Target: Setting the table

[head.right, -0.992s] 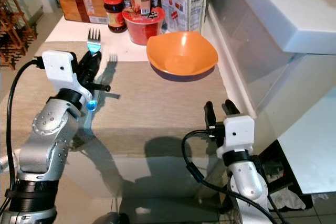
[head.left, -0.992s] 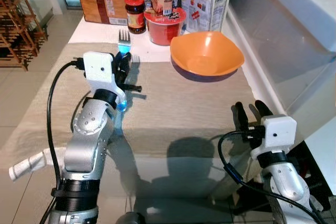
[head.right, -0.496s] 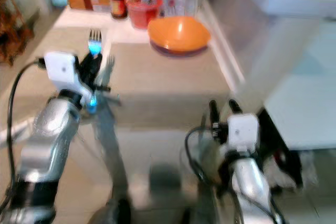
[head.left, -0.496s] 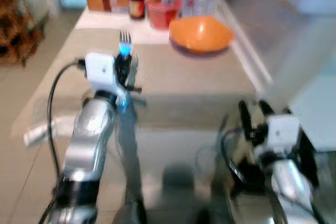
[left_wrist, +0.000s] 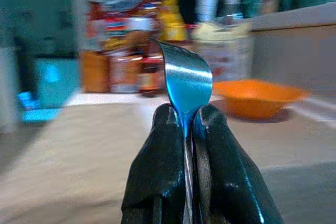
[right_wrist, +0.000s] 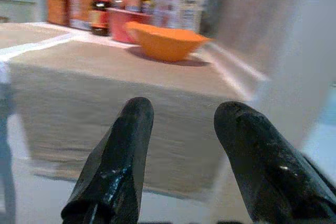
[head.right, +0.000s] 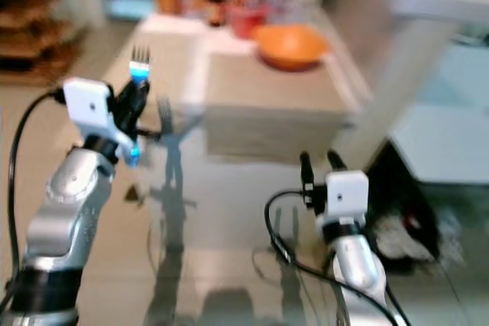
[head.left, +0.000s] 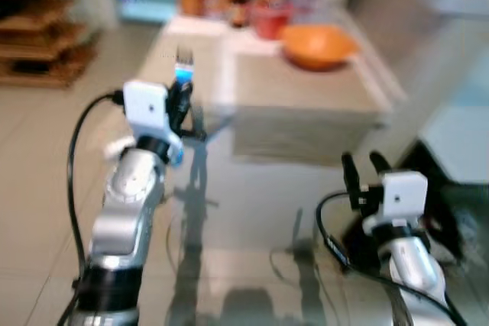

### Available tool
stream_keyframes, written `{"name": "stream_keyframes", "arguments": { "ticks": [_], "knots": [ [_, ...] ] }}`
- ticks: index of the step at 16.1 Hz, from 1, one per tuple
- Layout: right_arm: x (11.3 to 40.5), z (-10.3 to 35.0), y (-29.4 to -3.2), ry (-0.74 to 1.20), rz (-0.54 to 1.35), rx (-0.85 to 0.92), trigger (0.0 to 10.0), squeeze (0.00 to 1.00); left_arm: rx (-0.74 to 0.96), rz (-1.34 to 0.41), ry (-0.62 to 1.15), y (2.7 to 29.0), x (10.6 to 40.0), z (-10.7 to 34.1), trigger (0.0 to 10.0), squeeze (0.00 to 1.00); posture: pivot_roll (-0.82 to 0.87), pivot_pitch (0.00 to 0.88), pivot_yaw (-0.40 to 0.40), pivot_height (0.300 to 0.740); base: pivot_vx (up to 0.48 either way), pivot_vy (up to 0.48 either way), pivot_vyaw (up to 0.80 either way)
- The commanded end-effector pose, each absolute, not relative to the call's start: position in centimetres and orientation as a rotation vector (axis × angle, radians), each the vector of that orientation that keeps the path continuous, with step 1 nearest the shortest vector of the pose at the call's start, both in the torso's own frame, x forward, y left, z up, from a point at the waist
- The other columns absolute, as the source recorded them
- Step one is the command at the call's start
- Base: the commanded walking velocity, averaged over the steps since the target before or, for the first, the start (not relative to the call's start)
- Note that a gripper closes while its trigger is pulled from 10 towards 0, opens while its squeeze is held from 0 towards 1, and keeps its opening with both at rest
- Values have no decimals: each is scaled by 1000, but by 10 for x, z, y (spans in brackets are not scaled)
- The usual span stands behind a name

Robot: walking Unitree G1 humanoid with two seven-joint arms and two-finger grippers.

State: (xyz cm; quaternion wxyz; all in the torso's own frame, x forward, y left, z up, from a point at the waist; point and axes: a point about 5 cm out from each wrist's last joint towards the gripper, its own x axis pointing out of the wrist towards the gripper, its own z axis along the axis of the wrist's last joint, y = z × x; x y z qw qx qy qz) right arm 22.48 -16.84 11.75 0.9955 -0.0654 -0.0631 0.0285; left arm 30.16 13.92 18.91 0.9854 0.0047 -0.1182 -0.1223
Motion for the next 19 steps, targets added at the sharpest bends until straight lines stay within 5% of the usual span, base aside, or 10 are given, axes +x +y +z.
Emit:
{"name": "stream_keyframes", "arguments": {
  "ticks": [1,19],
  "knots": [
    [225,118,-175,-127,37,-147,10000,0,17,-295,-256,127,302,194,0,0,-107,5,-5,740,0,-480,0],
    [226,119,-174,-130,50,-160,10000,0,49,-230,-79,129,314,163,0,0,-114,9,-5,740,0,-457,0]
  ]
}}
